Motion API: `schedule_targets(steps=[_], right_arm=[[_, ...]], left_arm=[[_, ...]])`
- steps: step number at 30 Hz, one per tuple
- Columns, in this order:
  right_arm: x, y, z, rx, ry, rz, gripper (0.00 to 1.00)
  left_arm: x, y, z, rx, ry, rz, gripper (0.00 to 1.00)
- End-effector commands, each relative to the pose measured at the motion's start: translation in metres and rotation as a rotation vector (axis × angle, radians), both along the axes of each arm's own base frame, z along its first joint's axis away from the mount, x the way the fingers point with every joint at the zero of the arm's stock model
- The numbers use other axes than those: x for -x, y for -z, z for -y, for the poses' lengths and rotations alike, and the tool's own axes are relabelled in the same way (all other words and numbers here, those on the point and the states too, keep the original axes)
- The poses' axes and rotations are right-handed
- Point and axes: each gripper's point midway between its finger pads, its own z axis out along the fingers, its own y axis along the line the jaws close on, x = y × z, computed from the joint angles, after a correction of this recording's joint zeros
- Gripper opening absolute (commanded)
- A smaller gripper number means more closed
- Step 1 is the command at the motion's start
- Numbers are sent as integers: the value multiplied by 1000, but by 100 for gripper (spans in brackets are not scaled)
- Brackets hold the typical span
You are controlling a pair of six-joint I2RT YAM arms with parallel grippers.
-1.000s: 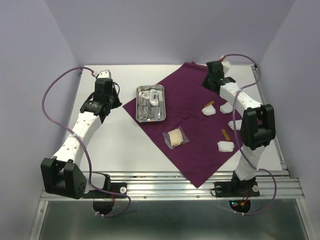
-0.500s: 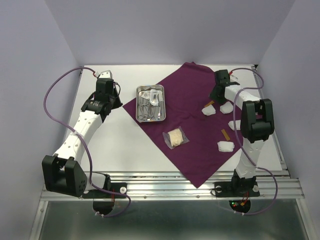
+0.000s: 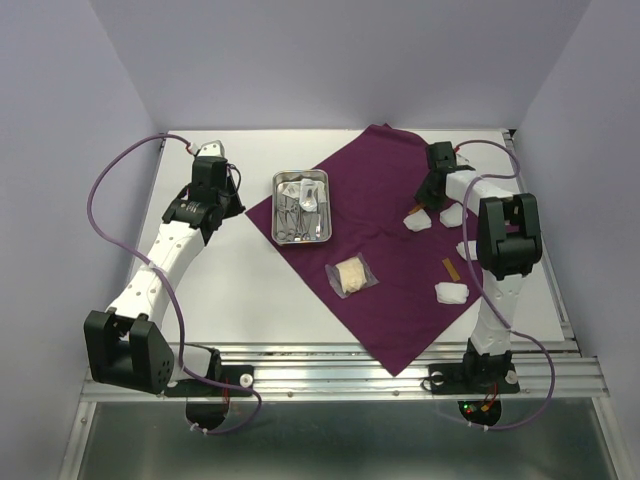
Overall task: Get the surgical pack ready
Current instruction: Pick up the medical item from the surgical kit.
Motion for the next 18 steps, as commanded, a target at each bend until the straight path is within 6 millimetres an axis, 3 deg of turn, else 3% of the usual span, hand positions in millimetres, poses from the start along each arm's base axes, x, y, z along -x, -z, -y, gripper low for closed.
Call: schedule_targets(steps=[1,3,10,18], right_arm=[[-15,4,-4,-28,-4,22,34],[-14,5,-4,-27,-4,19,24],[-21,-15,-4,-23,-15,66,1],[-29,-64,-13,-60,-63,196,1]], left_arm=[[-6,-13,-4,-1,-16,46,33],[-5,-14,-4,-3,-18,48,33],[-4,-12,-5,-7,-21,46,33],[-4,-11,-4,-3,-16,45,33]])
